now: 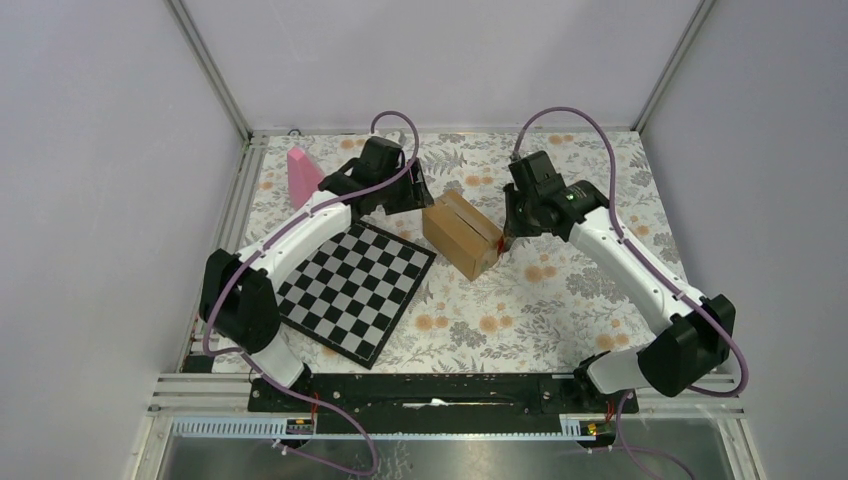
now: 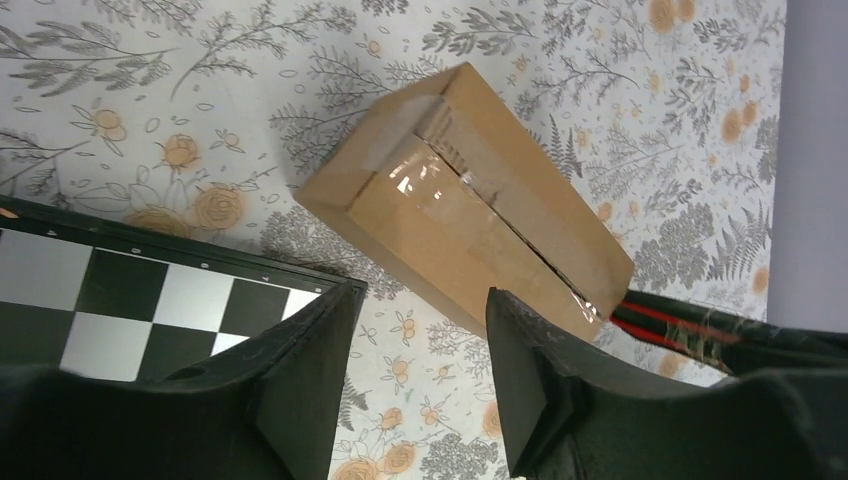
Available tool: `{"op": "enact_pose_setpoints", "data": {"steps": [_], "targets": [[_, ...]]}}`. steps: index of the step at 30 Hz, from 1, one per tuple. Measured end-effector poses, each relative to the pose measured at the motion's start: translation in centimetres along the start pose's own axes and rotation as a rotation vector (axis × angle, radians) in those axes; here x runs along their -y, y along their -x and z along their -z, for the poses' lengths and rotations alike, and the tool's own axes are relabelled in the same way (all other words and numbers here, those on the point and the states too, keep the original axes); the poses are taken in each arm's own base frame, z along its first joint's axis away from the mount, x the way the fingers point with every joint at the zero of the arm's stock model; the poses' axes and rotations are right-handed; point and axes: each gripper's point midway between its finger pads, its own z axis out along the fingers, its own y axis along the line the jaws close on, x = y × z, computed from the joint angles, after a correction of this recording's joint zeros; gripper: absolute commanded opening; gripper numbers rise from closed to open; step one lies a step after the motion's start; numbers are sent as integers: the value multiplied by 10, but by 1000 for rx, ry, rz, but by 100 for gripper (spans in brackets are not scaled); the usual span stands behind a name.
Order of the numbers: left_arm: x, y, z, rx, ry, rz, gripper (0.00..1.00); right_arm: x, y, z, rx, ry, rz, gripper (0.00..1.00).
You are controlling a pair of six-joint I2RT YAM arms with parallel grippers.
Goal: Unpack the express box
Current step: Adjust the express box at the center of the board.
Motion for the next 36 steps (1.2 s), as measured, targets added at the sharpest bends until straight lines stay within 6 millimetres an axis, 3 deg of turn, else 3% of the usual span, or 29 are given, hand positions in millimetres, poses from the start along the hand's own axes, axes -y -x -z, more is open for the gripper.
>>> {"op": "enact_pose_setpoints", "data": {"steps": [7,12,15,19,26,31,36], "targets": [[16,-17,-4,-43,-34,-16,56,21,7,13,87,-83,-4,0],[26,-35,-9,-66,-56,-9,58,49,-13,53,226,-111,-138,0],[22,-51,-13,-103,-51,19,59,63,-33,67,300,-96,-259,0],[19,-65,-16,-141,-59,70,59,73,-57,69,360,-68,-423,0],[32,-74,-15,-169,-143,159,59,77,-81,59,500,85,-709,0],[42,-74,-13,-179,-189,202,60,73,-74,67,591,201,-827,0],[45,-75,-13,-186,-199,232,70,64,-66,65,619,282,-893,0]]}}
